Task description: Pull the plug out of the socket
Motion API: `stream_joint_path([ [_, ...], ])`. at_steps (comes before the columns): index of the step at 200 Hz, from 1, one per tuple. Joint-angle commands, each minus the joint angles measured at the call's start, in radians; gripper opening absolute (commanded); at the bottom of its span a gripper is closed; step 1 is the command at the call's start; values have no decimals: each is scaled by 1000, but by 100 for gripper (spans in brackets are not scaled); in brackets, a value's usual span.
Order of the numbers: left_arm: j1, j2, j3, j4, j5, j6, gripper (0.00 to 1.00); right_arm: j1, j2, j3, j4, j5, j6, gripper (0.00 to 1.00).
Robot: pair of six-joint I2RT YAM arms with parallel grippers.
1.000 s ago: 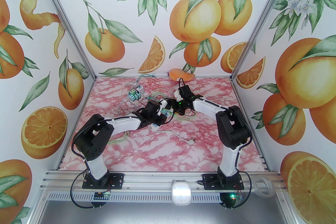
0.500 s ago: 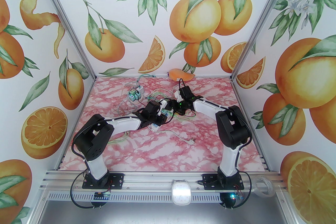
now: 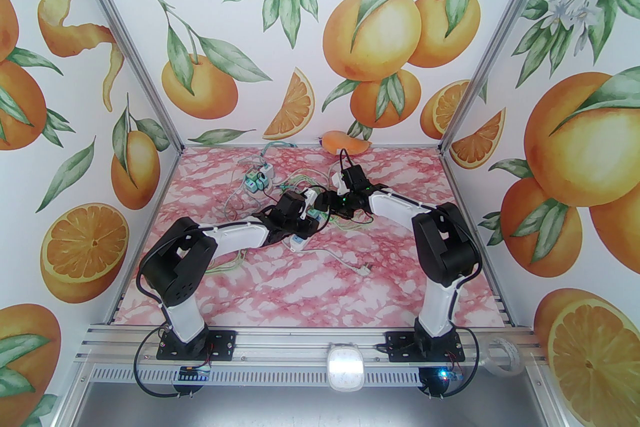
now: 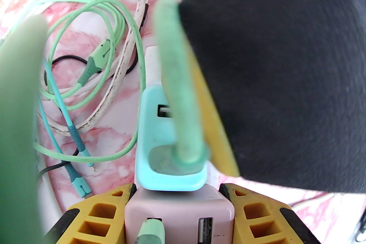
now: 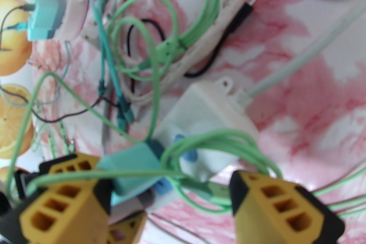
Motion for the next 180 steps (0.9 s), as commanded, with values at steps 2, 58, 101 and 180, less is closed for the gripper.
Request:
stream_joint_path([
  [2,-56,-25,66,-9,-78,68,34,9,69,-31,-171,119,-39,72],
  [58,-98,7,90,-59,-207,117,33,15,74,-18,-197,138,-61,72],
  [101,-47,-52,93,-80,-96,37,33,15,76,-14,-200,143,-60,72],
  [180,-4,-152,132,-170,-53,48,34,15,62,-7,-196,141,-60,73],
])
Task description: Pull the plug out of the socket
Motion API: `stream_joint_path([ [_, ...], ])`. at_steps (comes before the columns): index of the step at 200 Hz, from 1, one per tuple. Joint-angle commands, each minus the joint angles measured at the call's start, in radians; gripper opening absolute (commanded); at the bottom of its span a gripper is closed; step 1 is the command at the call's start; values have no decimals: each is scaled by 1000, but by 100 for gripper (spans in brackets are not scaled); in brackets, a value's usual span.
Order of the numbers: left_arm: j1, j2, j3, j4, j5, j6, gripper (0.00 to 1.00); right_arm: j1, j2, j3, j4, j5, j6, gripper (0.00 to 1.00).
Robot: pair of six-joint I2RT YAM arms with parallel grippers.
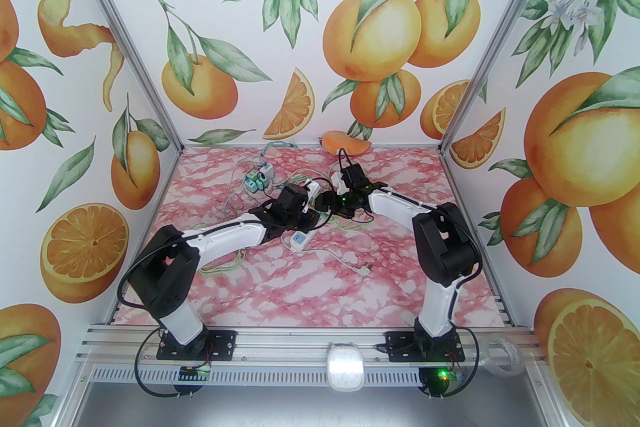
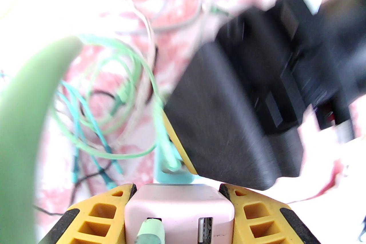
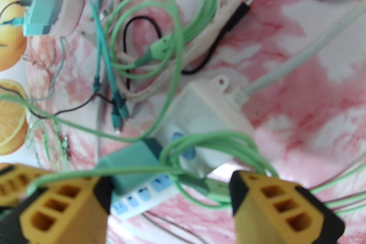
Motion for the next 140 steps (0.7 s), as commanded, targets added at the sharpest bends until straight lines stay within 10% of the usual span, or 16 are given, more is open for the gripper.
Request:
stream_joint_path([
  [1,5,-42,46,-41,21,0,34,9,60,-30,-148,121,-24,73],
  [140,144,-125,333,-254,64,56,34,6,0,48,-88,71,17,78],
])
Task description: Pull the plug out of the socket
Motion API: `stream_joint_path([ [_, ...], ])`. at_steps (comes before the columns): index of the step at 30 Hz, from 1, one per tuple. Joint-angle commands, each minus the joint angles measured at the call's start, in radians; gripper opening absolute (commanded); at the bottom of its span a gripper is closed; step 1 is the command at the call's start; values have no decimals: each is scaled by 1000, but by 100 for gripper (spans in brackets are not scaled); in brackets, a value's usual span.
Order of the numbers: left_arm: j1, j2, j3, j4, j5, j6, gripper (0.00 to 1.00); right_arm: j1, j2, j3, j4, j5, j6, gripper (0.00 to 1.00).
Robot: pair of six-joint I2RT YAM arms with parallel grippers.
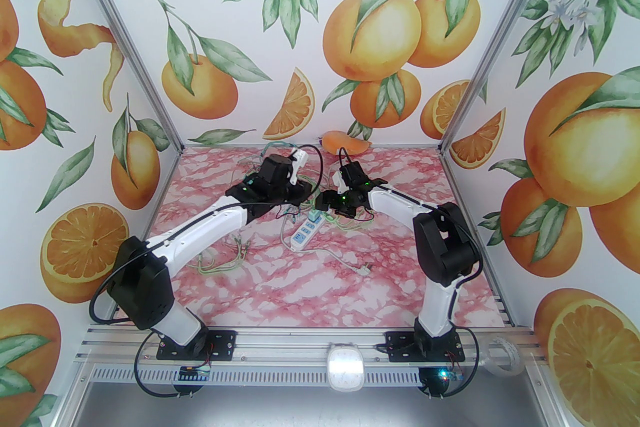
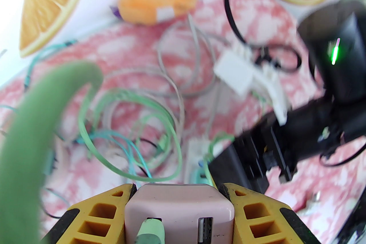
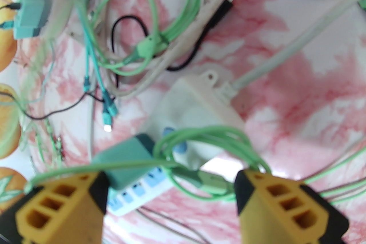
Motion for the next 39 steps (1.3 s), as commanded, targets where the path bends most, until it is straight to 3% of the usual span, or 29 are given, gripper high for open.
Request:
stream_joint_path([
  [1,21,-38,93,-59,15,46,34,6,0,0,-8,35,16,78],
  [11,106,-137,219,-152,-10,90,32,8,-13,2,-13,42,12,81],
  [23,126,-246,253,-233,-50,98,31,9,-12,1,-10,34,7,84],
  [27,125,-359,230,-332,-54,60,31,8,-4,12,-2,22,7,86],
  [39,125,-574,256,-600,-207,30,31,15,36,46,9,0,13,86],
])
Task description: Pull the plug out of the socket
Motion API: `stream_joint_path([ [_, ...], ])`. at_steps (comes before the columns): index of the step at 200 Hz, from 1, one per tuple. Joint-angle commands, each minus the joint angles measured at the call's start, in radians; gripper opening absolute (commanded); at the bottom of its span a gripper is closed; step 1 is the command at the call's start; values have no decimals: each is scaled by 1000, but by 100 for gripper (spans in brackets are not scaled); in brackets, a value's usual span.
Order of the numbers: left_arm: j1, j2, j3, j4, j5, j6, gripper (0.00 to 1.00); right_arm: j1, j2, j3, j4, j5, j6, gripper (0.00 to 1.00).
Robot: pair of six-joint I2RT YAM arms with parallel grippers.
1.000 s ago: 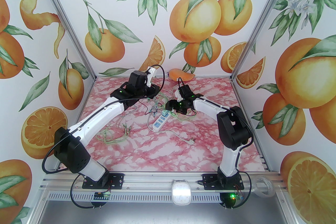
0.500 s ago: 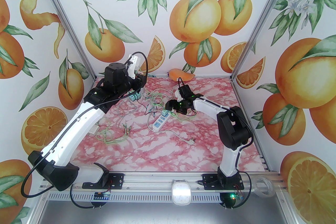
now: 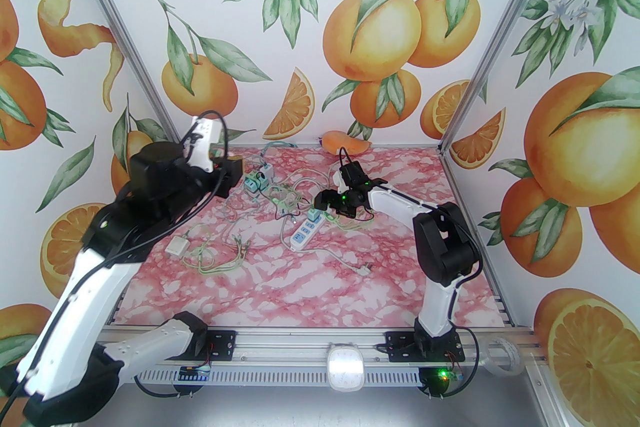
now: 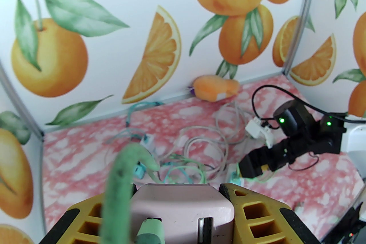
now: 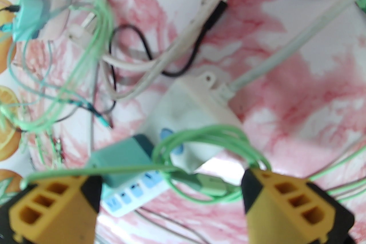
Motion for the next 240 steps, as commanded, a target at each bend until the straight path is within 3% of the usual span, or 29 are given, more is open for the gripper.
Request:
stream_joint_path([
  [1,4,-37,21,-109,-76,-13,31,11,36,39,10,-7,10,86],
  [57,4,-149,-83,-185,-102,-56,30,18,39,39,-2,-1,7,86],
  [113,3,-315,-572,8,54,-326,30,27,38,38,-4,11,11,86],
  [147,-18,-368,-823,145,76,-458,32,32,36,29,1,16,17,86],
  [198,-55,-310,-1045,319,115,-524,36,39,42,39,0,21,23,86],
  [240,-55,-205,-1101,350,89,-526,42,46,49,46,-7,28,25,87],
])
